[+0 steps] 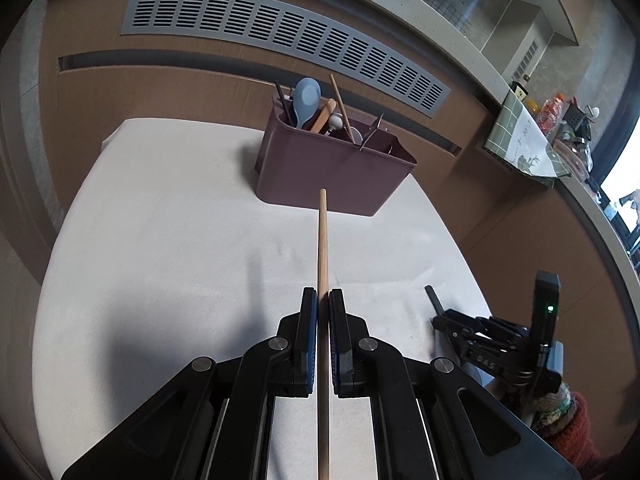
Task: Organize utensils
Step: 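Carry the chopstick and black-handled spoon over the maroon caddy and release them inside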
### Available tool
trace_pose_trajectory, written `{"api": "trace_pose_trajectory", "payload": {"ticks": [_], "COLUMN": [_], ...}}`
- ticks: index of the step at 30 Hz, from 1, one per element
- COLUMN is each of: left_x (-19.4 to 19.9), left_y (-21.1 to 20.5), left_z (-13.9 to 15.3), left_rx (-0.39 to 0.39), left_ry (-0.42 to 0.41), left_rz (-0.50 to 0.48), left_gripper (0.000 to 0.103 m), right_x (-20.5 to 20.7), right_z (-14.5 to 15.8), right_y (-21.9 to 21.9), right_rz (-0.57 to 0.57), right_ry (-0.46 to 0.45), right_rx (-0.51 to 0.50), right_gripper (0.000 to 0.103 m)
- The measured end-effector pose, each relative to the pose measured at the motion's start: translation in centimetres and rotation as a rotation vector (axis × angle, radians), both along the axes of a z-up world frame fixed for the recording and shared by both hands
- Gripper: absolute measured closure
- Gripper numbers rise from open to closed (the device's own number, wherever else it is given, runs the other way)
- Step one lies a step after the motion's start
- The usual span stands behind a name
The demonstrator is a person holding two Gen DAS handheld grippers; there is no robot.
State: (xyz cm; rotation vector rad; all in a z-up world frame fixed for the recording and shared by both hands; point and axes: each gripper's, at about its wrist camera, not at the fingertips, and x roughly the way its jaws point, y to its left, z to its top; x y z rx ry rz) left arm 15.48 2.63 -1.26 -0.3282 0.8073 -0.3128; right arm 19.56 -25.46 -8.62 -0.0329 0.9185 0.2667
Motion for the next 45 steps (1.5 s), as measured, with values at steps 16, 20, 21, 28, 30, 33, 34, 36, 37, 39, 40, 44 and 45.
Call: {"api": "trace_pose_trajectory", "payload": {"ticks": [16,20,21,28,30,33,34,36,37,39,40,44,45], "left_x": [-1.2,-1.1,-1.0,0.5,1.5,2.1,2.2,2.7,3.0,4.2,5.2,10.1,11.3], "left_y": [-1.9,-2.4,-2.4,-2.3,-2.1,-2.3,-2.4,-2.6,-2.7,-2.7,-2.5,-1.6,-1.3], "left_z": [2.7,3.0,3.0,5.4,9.7,15.5,17.5,19.3,19.6,19.7,19.4,17.0,16.2], "left_rx": [0.037,0.047,0.047,0.040,0.031,0.025,0.006,-0.019,-0.025,-0.033,-0.038,-0.052,-0.057], "left_ry": [-0.096,-0.101,-0.101,-0.148,-0.260,-0.466,-0.568,-0.714,-0.758,-0.836,-0.845,-0.792,-0.776], "left_rz": [-0.015,-0.022,-0.023,-0.025,-0.029,-0.018,0.001,0.045,0.066,0.127,0.155,0.245,0.259], "left_gripper": [0.097,0.097,0.097,0.097,0.097,0.097,0.097,0.097,0.097,0.097,0.097,0.097,0.097], "right_x": [-2.5,-2.5,-2.5,-1.9,-1.4,-0.7,-0.3,0.4,0.7,1.7,2.6,6.4,7.5], "right_z": [6.6,7.2,7.3,8.6,11.4,17.9,20.0,23.9,25.1,26.6,26.8,26.0,25.5], "right_y": [0.1,0.7,0.8,0.8,0.6,0.7,0.9,1.2,1.4,2.3,2.8,4.0,4.2], "right_rz": [0.015,0.033,0.039,0.042,0.051,0.079,0.092,0.117,0.127,0.150,0.159,0.168,0.164], "right_ry": [-0.205,-0.222,-0.225,-0.277,-0.354,-0.530,-0.584,-0.704,-0.755,-0.852,-0.870,-0.845,-0.831], "right_rx": [0.049,0.083,0.087,0.160,0.183,0.193,0.205,0.244,0.257,0.270,0.273,0.298,0.301], "right_gripper": [0.092,0.092,0.092,0.092,0.092,0.092,0.092,0.092,0.092,0.092,0.092,0.092,0.092]}}
